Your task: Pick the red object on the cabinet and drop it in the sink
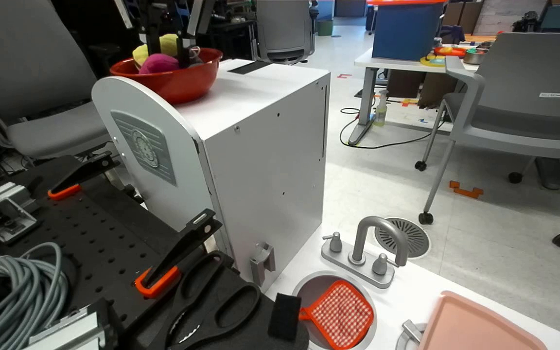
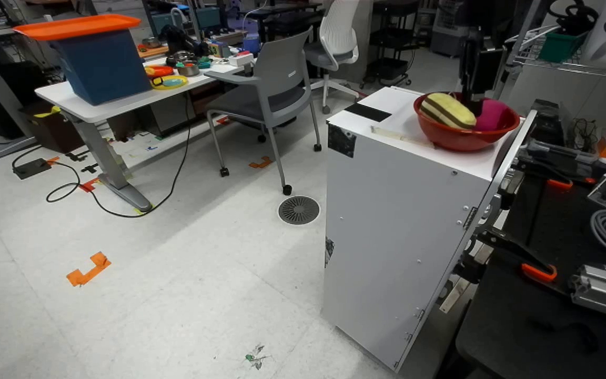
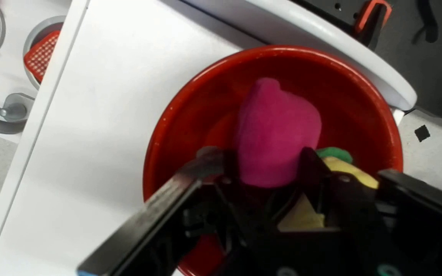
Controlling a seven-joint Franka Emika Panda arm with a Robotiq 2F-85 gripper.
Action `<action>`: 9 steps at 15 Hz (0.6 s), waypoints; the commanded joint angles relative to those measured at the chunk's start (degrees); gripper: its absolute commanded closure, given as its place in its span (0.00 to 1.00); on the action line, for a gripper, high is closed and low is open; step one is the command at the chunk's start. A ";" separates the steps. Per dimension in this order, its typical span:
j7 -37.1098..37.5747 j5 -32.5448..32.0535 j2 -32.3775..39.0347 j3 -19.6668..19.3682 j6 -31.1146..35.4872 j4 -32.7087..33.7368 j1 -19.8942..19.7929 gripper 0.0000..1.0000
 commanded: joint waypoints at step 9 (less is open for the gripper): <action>0.26 -0.06 -0.89 -0.05 -3.13 0.41 -0.11 0.99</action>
